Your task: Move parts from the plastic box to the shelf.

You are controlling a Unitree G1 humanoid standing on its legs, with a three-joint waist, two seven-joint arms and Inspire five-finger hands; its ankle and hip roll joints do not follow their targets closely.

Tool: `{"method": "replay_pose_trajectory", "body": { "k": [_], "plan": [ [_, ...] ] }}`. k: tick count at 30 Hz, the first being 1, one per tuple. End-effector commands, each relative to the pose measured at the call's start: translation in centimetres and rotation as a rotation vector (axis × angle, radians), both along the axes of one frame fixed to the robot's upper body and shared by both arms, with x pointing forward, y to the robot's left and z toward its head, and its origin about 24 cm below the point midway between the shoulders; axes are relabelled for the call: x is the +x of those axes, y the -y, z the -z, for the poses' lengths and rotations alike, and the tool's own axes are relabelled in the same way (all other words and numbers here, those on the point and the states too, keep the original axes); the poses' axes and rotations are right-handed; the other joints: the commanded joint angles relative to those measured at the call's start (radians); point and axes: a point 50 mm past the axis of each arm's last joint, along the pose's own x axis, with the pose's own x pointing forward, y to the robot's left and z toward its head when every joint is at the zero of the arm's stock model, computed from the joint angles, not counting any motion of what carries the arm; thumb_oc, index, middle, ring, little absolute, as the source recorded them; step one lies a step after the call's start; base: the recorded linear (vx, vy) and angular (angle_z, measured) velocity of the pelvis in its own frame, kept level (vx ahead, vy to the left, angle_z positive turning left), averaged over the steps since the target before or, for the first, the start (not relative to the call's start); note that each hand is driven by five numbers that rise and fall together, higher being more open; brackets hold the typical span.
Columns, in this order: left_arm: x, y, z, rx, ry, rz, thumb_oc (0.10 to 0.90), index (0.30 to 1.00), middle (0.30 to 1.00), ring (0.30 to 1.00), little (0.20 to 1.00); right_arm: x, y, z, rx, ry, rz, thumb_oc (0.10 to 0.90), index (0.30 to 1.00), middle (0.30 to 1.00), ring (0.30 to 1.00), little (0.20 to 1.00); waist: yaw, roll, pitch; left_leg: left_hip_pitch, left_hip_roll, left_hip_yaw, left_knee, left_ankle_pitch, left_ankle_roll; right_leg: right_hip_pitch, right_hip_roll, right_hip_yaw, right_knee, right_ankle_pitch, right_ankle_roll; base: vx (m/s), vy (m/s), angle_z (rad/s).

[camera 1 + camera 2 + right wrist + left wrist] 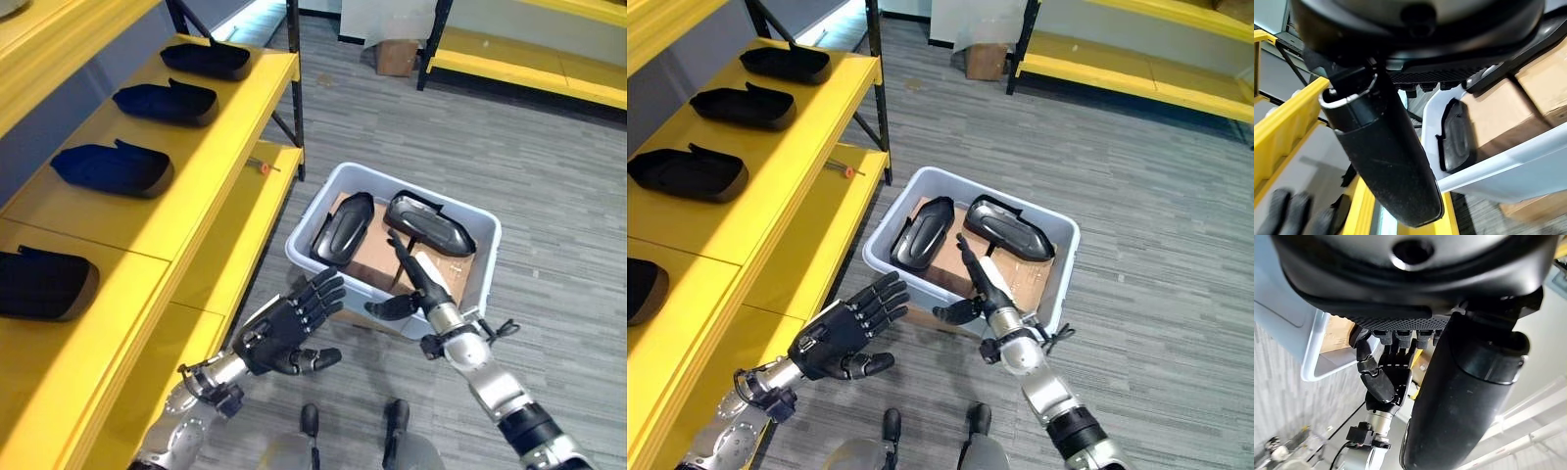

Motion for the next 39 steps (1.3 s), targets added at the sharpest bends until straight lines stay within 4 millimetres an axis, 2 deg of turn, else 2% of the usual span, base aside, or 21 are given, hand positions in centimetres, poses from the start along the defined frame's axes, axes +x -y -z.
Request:
{"method": "replay_pose_trajectory", "body": {
  "k": [1,5,12,13,17,21,25,26,28,32,33,35,36,38,39],
  "plan": [
    [0.4,2.2,-3.8,-0.116,0.212,0.061,0.900,1.000,1.000,1.000,1.000,1.6,-1.0,-5.2,0.015,0.207,-0.072,0.900,1.000,1.000,1.000,1.000,0.016,0.014,-0.044,-0.011,0.044,0.010,-0.015,-0.045,-0.022,-0.013,0.052,-0.016,0.118,-0.068,-0.007,0.05,-0.040,0.19],
    [0.0,2.4,-3.4,-0.118,0.181,0.082,0.900,1.000,1.000,1.000,1.000,2.0,-0.9,-5.6,-0.018,0.215,-0.085,0.900,1.000,1.000,1.000,1.000,0.032,0.016,-0.042,-0.025,0.042,-0.013,0.000,-0.043,-0.027,0.000,0.054,-0.020,0.119,-0.086,-0.018,0.09,-0.005,0.10],
    [0.0,2.5,-3.1,-0.115,0.139,0.114,0.900,1.000,1.000,1.000,1.000,4.0,-1.4,-8.7,-0.148,0.326,-0.096,0.900,1.000,1.000,1.000,1.000,0.069,0.017,0.002,-0.071,0.039,-0.062,0.045,-0.049,-0.029,-0.014,0.060,-0.022,0.159,-0.117,-0.034,0.06,-0.026,0.17],
    [0.6,2.4,-3.7,-0.108,0.155,0.123,0.900,1.000,1.000,1.000,1.000,5.2,-1.7,-11.1,-0.214,0.400,-0.077,0.900,1.000,1.000,1.000,1.000,0.083,0.017,0.040,-0.115,0.036,-0.075,0.070,-0.049,-0.028,-0.047,0.066,-0.022,0.182,-0.124,-0.042,-0.08,-0.057,0.21],
    [1.3,2.4,-4.4,-0.116,0.179,0.145,0.900,1.000,1.000,1.000,1.000,7.1,-0.5,-15.0,-0.454,0.581,0.005,0.900,1.000,1.000,1.000,1.000,0.113,0.024,0.106,-0.195,0.027,-0.095,0.114,-0.047,-0.025,-0.105,0.075,-0.024,0.226,-0.135,-0.053,-0.10,-0.067,0.18],
    [1.6,2.6,-4.7,-0.094,0.193,0.172,0.900,1.000,1.000,1.000,1.000,8.4,1.3,-17.9,-0.476,0.691,0.129,0.900,1.000,1.000,1.000,1.000,0.141,0.020,0.155,-0.265,0.018,-0.112,0.152,-0.041,-0.024,-0.148,0.090,-0.037,0.252,-0.141,-0.065,-0.03,-0.070,0.22],
    [1.5,2.9,-4.9,-0.097,0.193,0.186,0.900,1.000,1.000,1.000,1.000,8.6,2.8,-19.5,-0.363,0.767,0.236,0.900,1.000,1.000,1.000,1.000,0.151,0.019,0.177,-0.295,0.013,-0.117,0.175,-0.046,-0.023,-0.158,0.098,-0.042,0.250,-0.143,-0.072,0.04,-0.016,0.13],
    [1.5,3.0,-5.0,-0.094,0.202,0.190,0.900,1.000,1.000,1.000,1.000,8.5,3.6,-20.1,-0.377,0.842,0.306,0.900,1.000,1.000,1.000,1.000,0.153,0.018,0.185,-0.303,0.008,-0.112,0.187,-0.054,-0.020,-0.158,0.099,-0.042,0.243,-0.142,-0.073,0.03,0.033,0.07],
    [1.4,2.9,-5.0,-0.102,0.207,0.190,0.900,1.000,1.000,1.000,1.000,8.4,3.8,-20.1,-0.424,0.870,0.338,0.900,1.000,1.000,1.000,1.000,0.152,0.016,0.183,-0.304,0.005,-0.103,0.193,-0.061,-0.017,-0.155,0.097,-0.044,0.238,-0.142,-0.072,0.04,0.106,0.00],
    [1.3,2.7,-4.4,-0.115,0.196,0.193,0.900,1.000,1.000,1.000,1.000,8.4,5.3,-17.2,-0.488,0.803,0.408,0.900,1.000,1.000,1.000,1.000,0.155,0.009,0.156,-0.282,-0.007,-0.055,0.242,-0.100,0.011,-0.121,0.075,-0.077,0.310,-0.179,-0.071,0.06,0.179,-0.05],
    [1.3,2.6,-4.3,-0.116,0.197,0.193,0.900,1.000,1.000,1.000,1.000,8.4,5.4,-17.0,-0.495,0.799,0.412,0.900,1.000,1.000,1.000,1.000,0.156,0.009,0.155,-0.280,-0.007,-0.051,0.245,-0.102,0.013,-0.122,0.072,-0.080,0.320,-0.183,-0.070,0.05,0.192,-0.15],
    [1.1,2.8,-3.8,-0.118,0.180,0.163,0.900,1.000,1.000,1.000,1.000,8.4,5.4,-15.4,-0.532,0.776,0.405,0.900,1.000,1.000,1.000,1.000,0.161,0.020,0.146,-0.251,0.004,-0.022,0.277,-0.129,0.034,-0.154,0.019,-0.124,0.503,-0.160,-0.056,0.12,0.230,-0.20],
    [1.0,2.9,-3.7,-0.123,0.168,0.149,0.900,1.000,1.000,1.000,1.000,8.5,5.4,-14.8,-0.551,0.763,0.401,0.900,1.000,1.000,1.000,1.000,0.161,0.021,0.144,-0.236,0.007,-0.012,0.285,-0.138,0.038,-0.164,0.000,-0.130,0.540,-0.149,-0.050,0.21,0.136,-0.34],
    [0.9,2.9,-3.3,-0.133,0.148,0.136,0.900,1.000,1.000,1.000,1.000,8.6,5.4,-14.1,-0.575,0.759,0.405,0.900,1.000,1.000,1.000,1.000,0.156,0.020,0.146,-0.203,0.013,0.004,0.297,-0.154,0.033,-0.151,-0.006,-0.133,0.491,-0.139,-0.043,0.23,-0.105,-0.60],
    [1.0,2.8,-3.2,-0.125,0.145,0.138,0.900,1.000,1.000,1.000,1.000,9.0,5.0,-14.1,-0.582,0.755,0.412,0.900,1.000,1.000,1.000,1.000,0.134,0.002,0.140,-0.178,0.007,0.010,0.291,-0.171,0.020,-0.131,0.012,-0.098,0.268,-0.079,-0.016,0.26,-0.329,-0.53]
  ]
}}
